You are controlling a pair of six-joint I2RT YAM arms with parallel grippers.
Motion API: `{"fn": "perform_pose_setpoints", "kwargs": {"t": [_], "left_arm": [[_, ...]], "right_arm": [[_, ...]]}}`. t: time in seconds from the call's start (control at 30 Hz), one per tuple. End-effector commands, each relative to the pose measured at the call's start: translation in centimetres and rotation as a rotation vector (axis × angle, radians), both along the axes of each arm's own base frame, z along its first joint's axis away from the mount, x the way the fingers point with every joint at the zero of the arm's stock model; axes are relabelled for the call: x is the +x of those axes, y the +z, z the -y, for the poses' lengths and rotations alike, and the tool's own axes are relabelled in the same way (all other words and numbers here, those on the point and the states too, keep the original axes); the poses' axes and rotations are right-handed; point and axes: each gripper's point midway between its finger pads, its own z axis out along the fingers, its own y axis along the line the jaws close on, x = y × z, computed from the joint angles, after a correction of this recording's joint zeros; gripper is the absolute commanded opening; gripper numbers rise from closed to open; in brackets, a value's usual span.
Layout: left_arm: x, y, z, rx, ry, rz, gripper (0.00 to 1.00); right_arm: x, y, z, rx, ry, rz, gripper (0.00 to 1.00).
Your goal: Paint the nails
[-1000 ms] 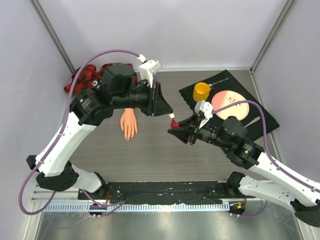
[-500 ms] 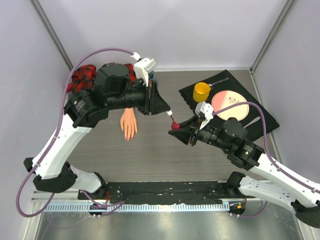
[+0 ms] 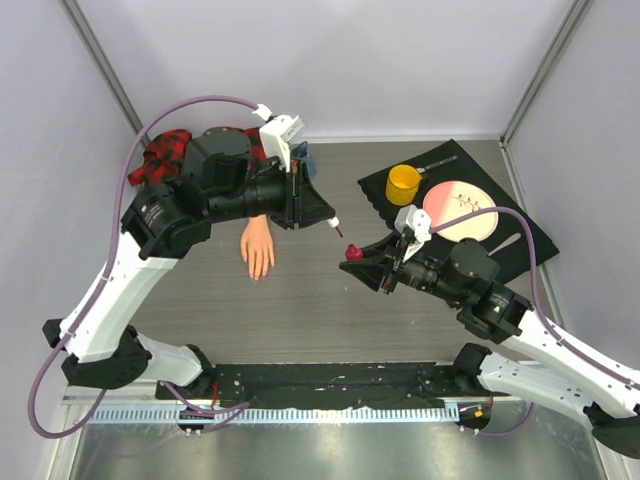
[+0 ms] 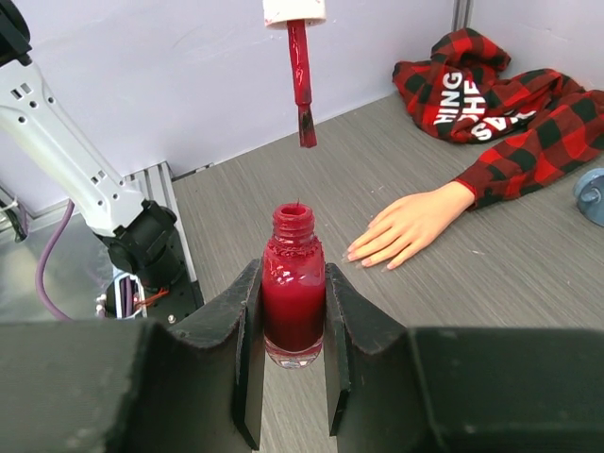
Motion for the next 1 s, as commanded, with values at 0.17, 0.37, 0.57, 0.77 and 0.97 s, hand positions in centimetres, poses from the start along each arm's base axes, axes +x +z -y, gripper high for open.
{"fn": "perform_pose_setpoints", "kwargs": {"t": [0.17, 0.37, 0.57, 0.77, 0.97], "left_arm": [[5.6, -4.8, -6.4, 0.130, 0.442, 0.115, 0.00], [5.8, -13.8, -7.4, 0.260, 0.370, 0.244, 0.00], [6.5, -19.9, -7.6, 0.387, 0.221, 0.286, 0.00], [8.6, -24.0, -7.6, 0.455, 0.100, 0.208, 0.00], [10.7, -27.2, -7.2, 0.529, -0.037, 0.245, 0.00]], "right_arm": [[0.4, 2.4, 4.8, 0.153, -0.194, 0.032, 0.01], [-0.3, 1.4, 6.9, 0.142, -0.235, 0.050, 0.01], [-0.1, 0.5, 6.8, 0.109, -0.239, 0.067, 0.01], [-0.1, 0.6, 6.3, 0.111, -0.219, 0.068, 0.01], [-0.4, 0.9, 6.1, 0.139, -0.199, 0.074, 0.01]]}}
